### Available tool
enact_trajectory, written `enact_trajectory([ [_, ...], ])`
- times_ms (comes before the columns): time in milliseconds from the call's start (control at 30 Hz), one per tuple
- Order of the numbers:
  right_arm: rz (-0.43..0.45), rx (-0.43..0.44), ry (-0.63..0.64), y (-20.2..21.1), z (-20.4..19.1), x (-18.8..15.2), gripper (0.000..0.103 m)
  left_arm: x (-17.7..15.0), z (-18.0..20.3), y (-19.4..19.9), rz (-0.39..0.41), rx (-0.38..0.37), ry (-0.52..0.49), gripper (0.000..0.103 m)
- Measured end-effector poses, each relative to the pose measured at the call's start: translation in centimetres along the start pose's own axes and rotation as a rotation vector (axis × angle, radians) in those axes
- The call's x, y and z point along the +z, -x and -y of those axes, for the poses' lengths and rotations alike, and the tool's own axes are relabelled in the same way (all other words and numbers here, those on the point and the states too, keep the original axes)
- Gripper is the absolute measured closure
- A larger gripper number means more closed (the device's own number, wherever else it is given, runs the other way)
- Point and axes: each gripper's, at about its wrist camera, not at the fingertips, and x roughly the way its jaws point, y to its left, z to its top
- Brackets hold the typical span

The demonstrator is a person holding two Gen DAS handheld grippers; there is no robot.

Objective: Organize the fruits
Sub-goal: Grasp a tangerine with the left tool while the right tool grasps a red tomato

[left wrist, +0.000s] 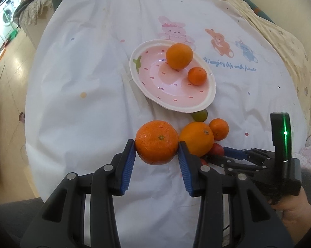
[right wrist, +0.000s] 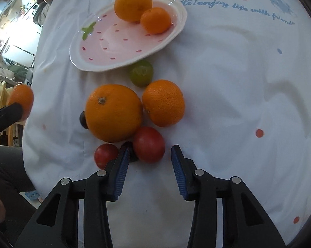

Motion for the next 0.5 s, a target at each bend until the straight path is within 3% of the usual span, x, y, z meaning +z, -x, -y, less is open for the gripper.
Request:
enact_trajectory([
  [33, 0.012, 0.000, 0.007, 0.0, 0.0, 0.1, 0.066, 0.0, 0.1, 0.0, 0.000, 0.003, -0.003, 0.066],
  [100, 0.026, -0.014, 0.031, 0.2, -0.3, 0.0, 0.070, 0.0, 0.2, 0.0, 0.004, 0.011, -0.012, 0.066],
  [500, 0.068, 0.003, 0.006, 3.3, 0.2, -1.9, 0.070, -0.1, -0.7, -0.4, 0.022, 0.085, -0.015, 0.066],
])
